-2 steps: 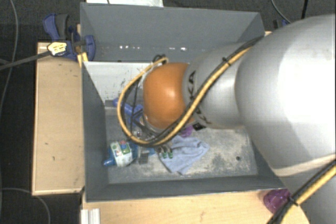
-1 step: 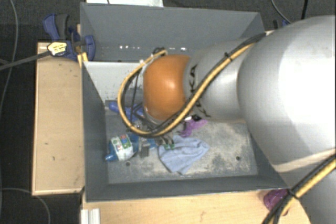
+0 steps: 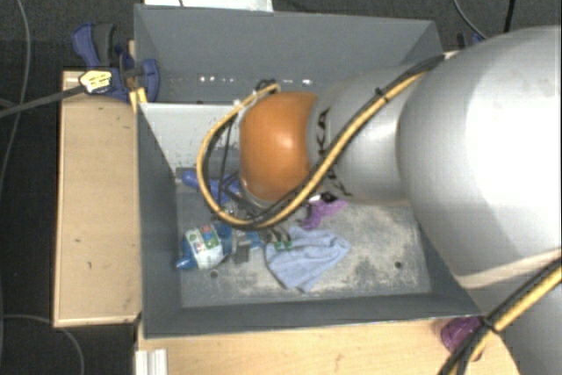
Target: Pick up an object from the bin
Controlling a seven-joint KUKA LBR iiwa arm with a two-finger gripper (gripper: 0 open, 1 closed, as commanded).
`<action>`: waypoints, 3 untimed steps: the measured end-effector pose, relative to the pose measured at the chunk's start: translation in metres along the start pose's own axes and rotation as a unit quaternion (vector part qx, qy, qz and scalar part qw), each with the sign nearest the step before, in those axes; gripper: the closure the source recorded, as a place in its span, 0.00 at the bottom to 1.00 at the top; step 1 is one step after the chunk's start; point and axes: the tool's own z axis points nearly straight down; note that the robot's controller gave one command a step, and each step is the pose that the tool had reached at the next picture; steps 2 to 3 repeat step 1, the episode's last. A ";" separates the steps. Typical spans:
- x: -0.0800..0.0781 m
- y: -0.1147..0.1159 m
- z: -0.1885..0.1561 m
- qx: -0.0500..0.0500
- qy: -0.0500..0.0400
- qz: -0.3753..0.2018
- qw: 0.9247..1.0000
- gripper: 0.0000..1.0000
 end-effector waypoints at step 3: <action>-0.007 0.001 -0.129 0.000 -0.001 0.011 1.000 1.00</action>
Offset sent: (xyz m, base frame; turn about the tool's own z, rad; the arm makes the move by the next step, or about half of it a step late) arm 0.0000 0.0000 0.0000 0.0000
